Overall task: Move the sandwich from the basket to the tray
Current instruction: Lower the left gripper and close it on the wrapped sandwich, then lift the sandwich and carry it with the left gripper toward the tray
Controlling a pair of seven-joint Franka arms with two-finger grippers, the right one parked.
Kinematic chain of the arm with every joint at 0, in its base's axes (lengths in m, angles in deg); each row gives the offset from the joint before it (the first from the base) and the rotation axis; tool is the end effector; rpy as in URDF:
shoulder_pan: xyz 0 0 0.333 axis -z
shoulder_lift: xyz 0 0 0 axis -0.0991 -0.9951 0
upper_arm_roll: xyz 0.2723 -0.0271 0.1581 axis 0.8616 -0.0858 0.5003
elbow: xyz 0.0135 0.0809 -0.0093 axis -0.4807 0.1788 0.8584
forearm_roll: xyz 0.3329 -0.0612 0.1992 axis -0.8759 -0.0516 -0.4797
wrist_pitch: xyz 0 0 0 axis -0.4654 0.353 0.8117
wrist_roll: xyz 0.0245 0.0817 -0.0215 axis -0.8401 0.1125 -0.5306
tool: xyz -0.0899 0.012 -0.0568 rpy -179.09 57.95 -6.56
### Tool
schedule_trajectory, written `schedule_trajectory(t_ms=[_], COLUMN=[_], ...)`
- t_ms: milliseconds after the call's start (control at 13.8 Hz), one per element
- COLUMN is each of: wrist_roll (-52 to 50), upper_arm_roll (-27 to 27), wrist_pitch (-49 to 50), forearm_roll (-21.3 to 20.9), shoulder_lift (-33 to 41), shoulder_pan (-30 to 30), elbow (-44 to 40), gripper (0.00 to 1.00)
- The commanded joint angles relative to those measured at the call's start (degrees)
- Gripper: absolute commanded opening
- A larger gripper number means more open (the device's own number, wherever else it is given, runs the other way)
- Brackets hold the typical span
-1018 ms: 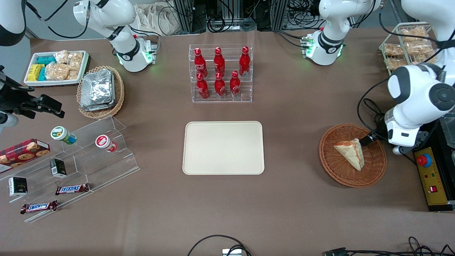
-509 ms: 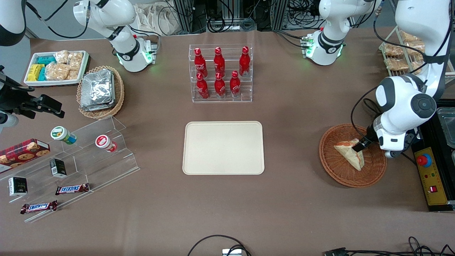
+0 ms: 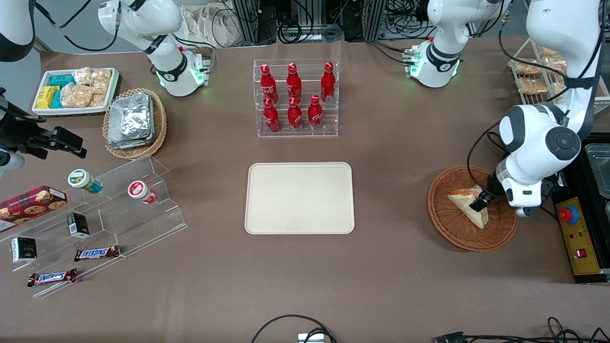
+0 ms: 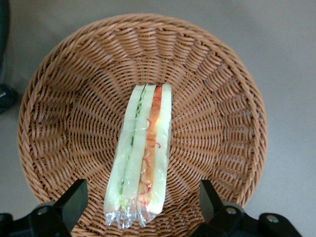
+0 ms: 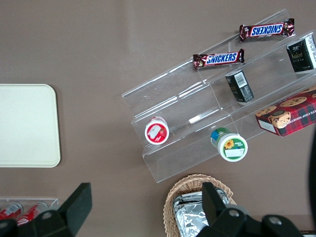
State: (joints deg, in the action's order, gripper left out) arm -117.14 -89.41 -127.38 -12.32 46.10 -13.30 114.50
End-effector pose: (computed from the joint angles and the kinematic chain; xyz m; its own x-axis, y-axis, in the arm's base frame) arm 0.5705 0.0083 0.2945 0.7196 0.6943 0.0108 0.6941 -0.7196 0.0183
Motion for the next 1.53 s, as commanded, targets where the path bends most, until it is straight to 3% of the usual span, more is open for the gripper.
schedule_trajectory(t_ms=[0, 291, 364, 436, 509, 1018, 1236, 1455], wrist_roll=[-1.1, -1.2, -2.4, -3.6, -3.7, -3.4, -2.3, 5.9], upper_arm_roll=[0.3, 0.5, 0.6, 0.6, 0.6, 0.4, 0.2, -1.3], wrist_pitch=[0.6, -0.2, -0.1, -0.1, -0.1, 4.0, 13.5, 29.5], forearm_roll=[-0.2, -0.2, -0.2, -0.3, -0.3, -0.3, -0.3, -0.1], shoulder_lift=[-3.1, -6.9, -7.1, -6.8, -6.6, -5.6, -4.3, -3.1], shoulder_pan=[0.6, 0.6, 0.8, 0.8, 0.8, 0.8, 0.8, 1.0], elbow=[-0.4, -2.4, -2.9, -3.0, -3.1, -6.0, -11.1, -21.4], gripper=[1.00, 0.98, 0.62, 0.18, 0.00, 0.00, 0.00, 0.00])
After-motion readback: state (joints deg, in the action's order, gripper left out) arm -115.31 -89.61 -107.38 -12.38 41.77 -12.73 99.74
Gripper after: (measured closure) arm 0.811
